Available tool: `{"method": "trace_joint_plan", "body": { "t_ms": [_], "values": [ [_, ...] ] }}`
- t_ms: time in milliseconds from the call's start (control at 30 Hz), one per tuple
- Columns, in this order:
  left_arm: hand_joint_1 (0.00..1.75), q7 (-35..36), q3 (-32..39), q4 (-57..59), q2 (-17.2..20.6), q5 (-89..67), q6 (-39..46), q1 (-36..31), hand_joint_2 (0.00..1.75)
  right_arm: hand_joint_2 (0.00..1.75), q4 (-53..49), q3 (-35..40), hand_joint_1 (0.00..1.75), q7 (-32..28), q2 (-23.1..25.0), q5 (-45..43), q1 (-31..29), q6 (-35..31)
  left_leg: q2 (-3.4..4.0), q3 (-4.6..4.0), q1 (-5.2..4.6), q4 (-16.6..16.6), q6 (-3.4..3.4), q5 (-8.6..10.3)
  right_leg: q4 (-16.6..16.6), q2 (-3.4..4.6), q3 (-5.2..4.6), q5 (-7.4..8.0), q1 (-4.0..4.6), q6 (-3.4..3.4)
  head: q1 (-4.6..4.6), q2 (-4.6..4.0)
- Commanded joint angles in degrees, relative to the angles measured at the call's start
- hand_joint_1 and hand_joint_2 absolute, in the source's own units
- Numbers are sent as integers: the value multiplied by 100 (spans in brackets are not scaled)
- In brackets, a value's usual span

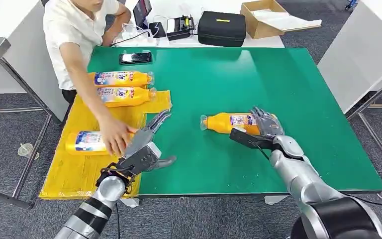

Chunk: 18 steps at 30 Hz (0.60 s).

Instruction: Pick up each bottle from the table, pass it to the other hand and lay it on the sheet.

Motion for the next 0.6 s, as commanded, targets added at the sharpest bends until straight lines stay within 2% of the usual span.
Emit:
{"method": "trace_joint_plan", "body": {
  "t_ms": [33, 200, 233, 267, 300, 400, 600],
  "values": [
    [0, 6, -74, 188, 44, 35, -41, -184, 175, 175, 384, 301, 0, -2, -2, 45, -241, 129, 11, 12, 2, 2, 0, -6, -1, 4, 11, -3, 5, -15, 0, 0],
    [0, -3, -109, 244, 60, 140, -39, -202, 175, 175, 561, 708, 0, 386, -184, 329, -497, 765, 10, 10, -1, 3, 0, -6, 1, 4, 9, -4, 2, -14, 0, 0],
    [0, -12, -116, 253, 66, 157, -22, -209, 175, 175, 588, 774, 5, 412, -241, 367, -564, 880, 13, 18, 1, 6, 0, -12, 3, 3, 19, -9, 5, -21, 0, 0],
    [0, -14, -101, 251, 74, 172, 1, -207, 175, 175, 609, 801, 166, 467, -272, 393, -602, 924, 19, 24, 2, 13, 0, -18, 7, 6, 25, -13, 8, -27, 0, 0],
    [0, -13, -99, 244, 86, 189, 20, -204, 175, 175, 622, 832, 175, 590, -293, 419, -626, 979, 10, 13, -3, 6, 1, -9, 6, 1, 12, -8, 1, -18, 2, 0],
    [0, -5, -84, 207, 120, 213, 47, -184, 175, 175, 663, 943, 175, 854, -366, 544, -684, 1091, 13, 25, 3, 8, 0, -14, 1, 1, 27, -11, 8, -25, 0, 0],
    [0, -28, -97, 269, 148, 240, 65, -238, 175, 175, 756, 804, 175, 834, -441, 394, -604, 1277, 18, 37, 5, 7, -2, -20, 0, 4, 38, -15, 12, -32, 0, 0]
  ]
}}
